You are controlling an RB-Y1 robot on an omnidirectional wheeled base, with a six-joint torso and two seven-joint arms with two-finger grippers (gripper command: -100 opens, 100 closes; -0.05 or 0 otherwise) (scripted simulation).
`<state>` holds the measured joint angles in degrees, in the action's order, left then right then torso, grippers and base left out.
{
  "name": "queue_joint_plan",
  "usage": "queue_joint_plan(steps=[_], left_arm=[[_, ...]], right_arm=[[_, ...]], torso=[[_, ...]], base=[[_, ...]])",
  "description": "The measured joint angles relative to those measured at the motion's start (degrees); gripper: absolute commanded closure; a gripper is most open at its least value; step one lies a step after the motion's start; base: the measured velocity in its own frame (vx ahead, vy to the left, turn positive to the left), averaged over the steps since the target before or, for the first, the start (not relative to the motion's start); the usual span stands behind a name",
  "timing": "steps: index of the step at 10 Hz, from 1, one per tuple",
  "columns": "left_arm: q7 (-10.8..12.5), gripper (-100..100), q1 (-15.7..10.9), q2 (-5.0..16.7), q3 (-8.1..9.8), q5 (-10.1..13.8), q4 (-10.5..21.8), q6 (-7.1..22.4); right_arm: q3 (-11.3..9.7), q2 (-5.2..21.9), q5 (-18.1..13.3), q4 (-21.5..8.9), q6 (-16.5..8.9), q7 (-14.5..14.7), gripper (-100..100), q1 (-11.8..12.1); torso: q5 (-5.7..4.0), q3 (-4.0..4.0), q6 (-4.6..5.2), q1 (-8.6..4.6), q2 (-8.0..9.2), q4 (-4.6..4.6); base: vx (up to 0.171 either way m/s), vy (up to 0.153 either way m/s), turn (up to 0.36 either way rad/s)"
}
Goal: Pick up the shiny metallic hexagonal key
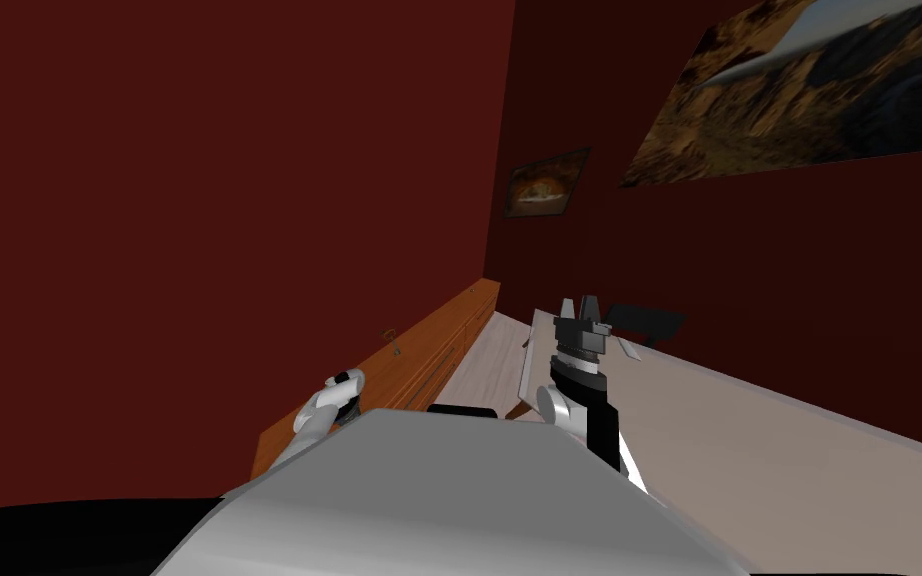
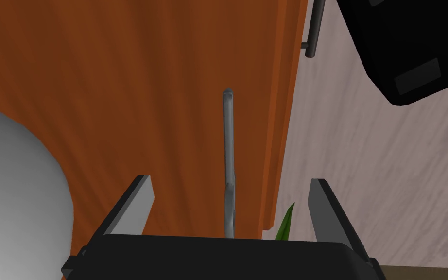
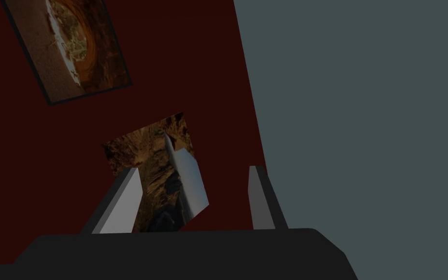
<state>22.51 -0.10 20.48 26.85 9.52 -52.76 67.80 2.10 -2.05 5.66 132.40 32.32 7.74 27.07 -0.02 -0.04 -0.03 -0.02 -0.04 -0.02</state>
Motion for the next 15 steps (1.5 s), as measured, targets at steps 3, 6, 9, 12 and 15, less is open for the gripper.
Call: queue_joint_plan(steps=[3, 6, 9, 12, 15], left_arm=[[-0.2, -100, 0.0, -0.6, -0.48, -0.2, 2.7, -3.0], [-0.3, 100, 0.1, -1.3, -0.96, -0.5, 4.8, -5.8], [-0.1, 100, 0.1, -1.2, -0.88, -0.5, 4.7, -5.9], [-0.2, 100, 0.1, -1.3, -0.9, -0.5, 4.7, -5.9], [-0.2, 100, 0.0, -0.6, -0.5, -0.2, 2.5, -3.1]], right_arm=[[0.0, 0.0, 0.0, 0.0, 0.0, 0.0, 0, 0.0], [0.0, 0.0, 0.0, 0.0, 0.0, 0.0, 0, 0.0], [0.0, 0.0, 0.0, 0.0, 0.0, 0.0, 0, 0.0], [0.0, 0.0, 0.0, 0.0, 0.0, 0.0, 0, 0.0], [0.0, 0.0, 0.0, 0.0, 0.0, 0.0, 0, 0.0]], torso=[[0.02, 0.0, -0.01, 0.1, -0.01, 0.0], [-0.01, 0.04, 0.0, -0.02, 0.07, 0.02], [0.09, 0.03, 0.05, 0.04, 0.08, -0.02], [0.06, 0.04, 0.03, 0.03, 0.09, -0.01], [-0.01, 0.11, 0.01, -0.09, 0.19, 0.03]], base=[[0.033, 0.029, 0.032], [0.01, 0.003, 0.013], [0.0, 0.0, 0.0], [-0.003, -0.001, -0.012], [-0.027, -0.02, -0.032]])
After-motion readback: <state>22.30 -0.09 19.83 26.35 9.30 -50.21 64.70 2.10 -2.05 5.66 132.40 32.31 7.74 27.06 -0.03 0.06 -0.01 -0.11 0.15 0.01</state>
